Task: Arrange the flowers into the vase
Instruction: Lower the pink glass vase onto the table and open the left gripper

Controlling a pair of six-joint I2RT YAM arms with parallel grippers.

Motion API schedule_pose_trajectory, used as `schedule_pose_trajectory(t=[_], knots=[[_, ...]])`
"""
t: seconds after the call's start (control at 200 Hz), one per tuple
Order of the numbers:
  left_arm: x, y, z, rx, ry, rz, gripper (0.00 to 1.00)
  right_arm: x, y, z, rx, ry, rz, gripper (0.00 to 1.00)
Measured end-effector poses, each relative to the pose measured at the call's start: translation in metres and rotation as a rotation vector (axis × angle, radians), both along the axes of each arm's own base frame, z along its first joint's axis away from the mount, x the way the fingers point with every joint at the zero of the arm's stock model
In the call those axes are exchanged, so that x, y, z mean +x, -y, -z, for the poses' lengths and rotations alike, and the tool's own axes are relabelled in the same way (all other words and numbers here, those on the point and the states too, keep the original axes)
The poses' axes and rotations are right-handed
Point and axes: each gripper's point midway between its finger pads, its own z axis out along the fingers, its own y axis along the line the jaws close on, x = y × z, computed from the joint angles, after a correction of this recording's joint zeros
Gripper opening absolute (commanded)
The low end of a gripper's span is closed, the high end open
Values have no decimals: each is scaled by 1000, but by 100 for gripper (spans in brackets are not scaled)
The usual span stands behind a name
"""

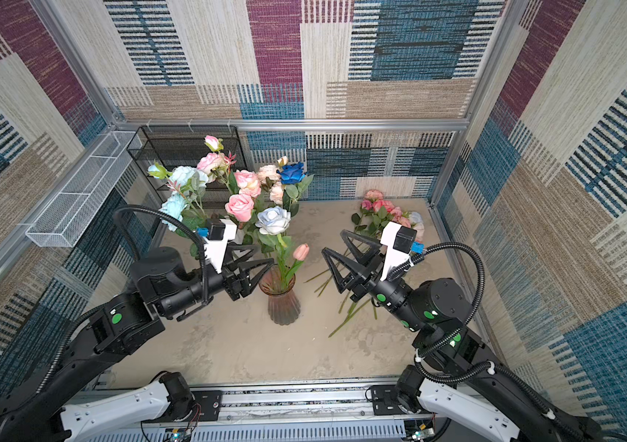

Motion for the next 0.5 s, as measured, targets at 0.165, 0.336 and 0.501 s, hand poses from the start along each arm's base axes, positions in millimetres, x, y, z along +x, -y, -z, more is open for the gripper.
schedule_pose_trajectory(t=[0.165, 0.336, 0.501], knots=[[-29, -22, -54, -143, 124, 44, 67, 10, 1, 21, -19, -60, 39, 74], [-42, -38, -43, -172, 154, 38, 67, 30, 8, 66, -57, -199, 140, 74], [-46, -57, -4, -159, 133, -17, 67, 53, 7, 128, -142, -377, 238, 51]])
